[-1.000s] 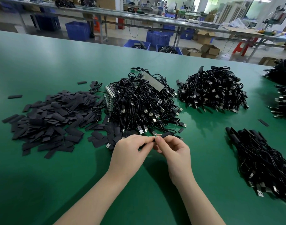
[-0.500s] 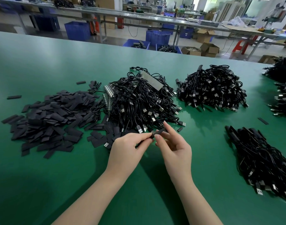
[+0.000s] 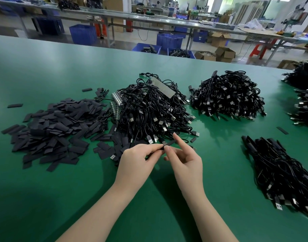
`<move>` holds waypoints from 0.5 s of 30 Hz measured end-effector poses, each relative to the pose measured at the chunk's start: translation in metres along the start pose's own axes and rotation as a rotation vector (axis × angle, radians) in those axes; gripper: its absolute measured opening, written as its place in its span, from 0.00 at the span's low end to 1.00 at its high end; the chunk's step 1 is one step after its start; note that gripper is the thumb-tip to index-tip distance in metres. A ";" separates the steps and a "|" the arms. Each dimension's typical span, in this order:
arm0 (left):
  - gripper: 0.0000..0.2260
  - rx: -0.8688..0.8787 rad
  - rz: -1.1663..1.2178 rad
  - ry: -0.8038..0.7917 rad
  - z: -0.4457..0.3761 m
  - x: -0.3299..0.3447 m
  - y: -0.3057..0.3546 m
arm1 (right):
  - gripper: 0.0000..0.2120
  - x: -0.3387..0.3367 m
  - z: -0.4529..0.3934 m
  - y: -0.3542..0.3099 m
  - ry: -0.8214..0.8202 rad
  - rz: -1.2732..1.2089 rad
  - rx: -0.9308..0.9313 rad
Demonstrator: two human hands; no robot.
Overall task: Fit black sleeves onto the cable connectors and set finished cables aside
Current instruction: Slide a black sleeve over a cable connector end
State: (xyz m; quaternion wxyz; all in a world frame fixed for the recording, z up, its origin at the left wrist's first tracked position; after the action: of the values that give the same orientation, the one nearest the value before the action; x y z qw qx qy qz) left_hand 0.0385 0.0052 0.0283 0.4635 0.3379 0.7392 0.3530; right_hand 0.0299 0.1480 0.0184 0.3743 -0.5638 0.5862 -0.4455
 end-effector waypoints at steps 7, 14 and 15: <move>0.10 0.010 -0.008 -0.031 0.000 0.004 -0.002 | 0.10 -0.001 -0.002 0.005 -0.014 -0.137 0.126; 0.19 -0.048 -0.156 -0.185 -0.003 0.007 -0.009 | 0.08 -0.009 -0.005 0.002 0.080 -0.150 0.102; 0.17 -0.031 -0.191 -0.188 -0.003 0.008 -0.009 | 0.07 -0.011 -0.006 0.002 0.103 -0.153 0.105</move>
State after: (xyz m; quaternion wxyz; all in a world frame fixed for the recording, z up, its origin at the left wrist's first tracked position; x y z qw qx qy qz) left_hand 0.0312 0.0066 0.0186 0.5674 0.2906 0.7156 0.2855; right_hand 0.0246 0.1593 0.0177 0.3376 -0.5627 0.5358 -0.5313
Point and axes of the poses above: each hand's wrist, its own z-axis away from the middle knuckle, its own x-axis out of the palm, y = z × x, the point moved 3 cm from there along -z, towards the middle knuckle, and after that the axes turned 11 degrees about -x, right-handed, at the moved point
